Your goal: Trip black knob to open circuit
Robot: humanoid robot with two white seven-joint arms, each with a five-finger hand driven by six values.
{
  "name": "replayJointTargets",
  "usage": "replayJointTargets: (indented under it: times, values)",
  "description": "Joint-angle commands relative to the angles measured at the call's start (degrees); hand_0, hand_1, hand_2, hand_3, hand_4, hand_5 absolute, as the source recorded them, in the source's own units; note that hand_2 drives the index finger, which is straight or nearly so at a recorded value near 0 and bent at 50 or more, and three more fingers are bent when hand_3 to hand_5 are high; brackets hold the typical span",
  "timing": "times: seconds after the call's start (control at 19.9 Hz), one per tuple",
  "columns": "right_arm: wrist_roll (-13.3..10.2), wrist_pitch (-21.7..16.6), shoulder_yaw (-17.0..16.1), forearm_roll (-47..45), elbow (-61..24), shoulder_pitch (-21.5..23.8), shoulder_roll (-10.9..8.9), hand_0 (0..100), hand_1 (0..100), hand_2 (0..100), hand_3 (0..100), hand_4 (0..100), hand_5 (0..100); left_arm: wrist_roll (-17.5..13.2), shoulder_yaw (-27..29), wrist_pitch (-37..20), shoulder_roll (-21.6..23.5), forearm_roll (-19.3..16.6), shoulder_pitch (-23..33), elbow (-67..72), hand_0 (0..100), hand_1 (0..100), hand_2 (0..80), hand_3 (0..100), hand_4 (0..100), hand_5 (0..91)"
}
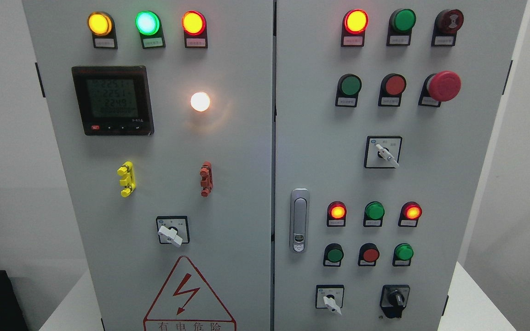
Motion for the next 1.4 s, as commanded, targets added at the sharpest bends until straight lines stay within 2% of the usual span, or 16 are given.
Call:
replayJointTargets:
  times: [0.0, 1.35]
  values:
    - [0.61, 0.83, 0.25, -0.16, -2.52, -0.83, 0.12, 0, 3, 1, 100, 100, 100, 0.01, 0.07, -0.12, -0.09, 0.14, -0.23, -0.01, 12, 39, 0.0, 0, 0, 0.0]
    - [1.93, 9.89, 1.05, -0.16, -8.93, -8.92, 0.12, 0, 3, 1, 100, 100, 100, 0.01, 0.07, -0.12, -0.09, 0.14, -0.14, -0.01, 12, 39, 0.0, 0, 0, 0.0]
